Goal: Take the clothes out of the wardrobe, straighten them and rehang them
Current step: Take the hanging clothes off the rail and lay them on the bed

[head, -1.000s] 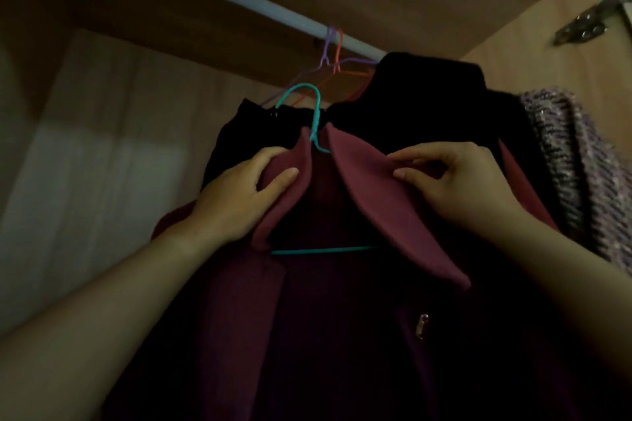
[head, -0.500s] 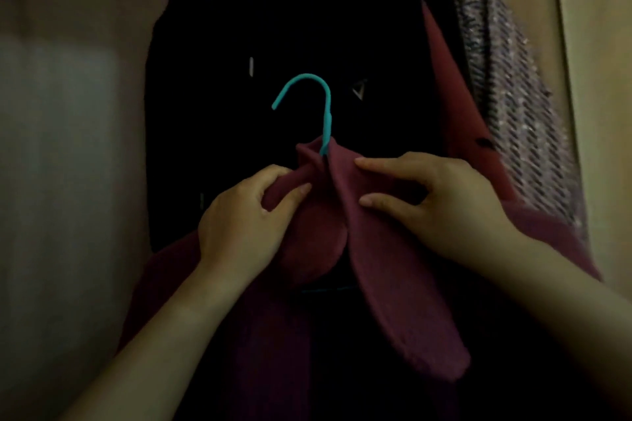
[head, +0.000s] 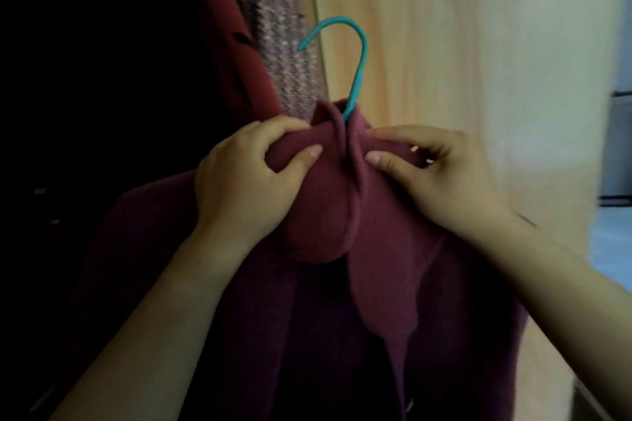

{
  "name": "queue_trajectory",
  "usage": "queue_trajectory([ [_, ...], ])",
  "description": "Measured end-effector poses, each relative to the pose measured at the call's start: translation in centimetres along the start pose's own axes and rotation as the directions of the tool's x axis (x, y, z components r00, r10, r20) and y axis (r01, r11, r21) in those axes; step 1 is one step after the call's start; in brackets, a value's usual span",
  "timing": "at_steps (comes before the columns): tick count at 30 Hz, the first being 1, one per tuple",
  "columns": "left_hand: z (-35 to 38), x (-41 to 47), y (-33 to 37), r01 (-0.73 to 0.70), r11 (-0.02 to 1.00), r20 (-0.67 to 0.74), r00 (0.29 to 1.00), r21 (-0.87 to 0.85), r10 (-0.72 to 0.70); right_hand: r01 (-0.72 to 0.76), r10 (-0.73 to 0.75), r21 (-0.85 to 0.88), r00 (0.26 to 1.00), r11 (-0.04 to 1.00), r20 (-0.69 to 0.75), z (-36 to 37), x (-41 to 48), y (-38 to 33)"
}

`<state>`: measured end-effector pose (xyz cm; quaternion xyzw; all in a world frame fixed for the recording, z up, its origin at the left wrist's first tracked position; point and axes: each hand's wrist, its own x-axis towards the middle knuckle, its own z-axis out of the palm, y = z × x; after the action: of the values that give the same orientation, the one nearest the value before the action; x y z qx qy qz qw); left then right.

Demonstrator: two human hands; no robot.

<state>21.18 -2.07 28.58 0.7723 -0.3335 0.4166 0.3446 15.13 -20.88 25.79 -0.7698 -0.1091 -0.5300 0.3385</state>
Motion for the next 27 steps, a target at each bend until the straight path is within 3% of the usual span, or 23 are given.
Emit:
queue_trajectory([
  [6,5.5,1.1,10.4,-0.142,0.974,0.007,0.989,-0.179,0.146,-0.063,0.039,-0.152,0.987,0.986,-0.153,-12.3,-1.8,1.4],
  [13,13.4,-3.0,24.6,-0.155,0.910,0.124,0.968,-0.384,0.217,-0.189,0.122,-0.284,0.964,0.940,-0.237,-28.3,-8.4,3.4],
  [21,23.2,-15.2,40.9,0.026,0.749,0.325,0.911,-0.662,0.255,-0.381,0.245,-0.484,0.915,0.788,-0.321,-47.0,-22.2,4.9],
  [27,29.4,-25.1,50.0,0.268,0.626,0.499,0.837,-0.732,0.226,-0.511,0.337,-0.640,0.860,0.574,-0.384,-57.6,-32.0,6.6],
])
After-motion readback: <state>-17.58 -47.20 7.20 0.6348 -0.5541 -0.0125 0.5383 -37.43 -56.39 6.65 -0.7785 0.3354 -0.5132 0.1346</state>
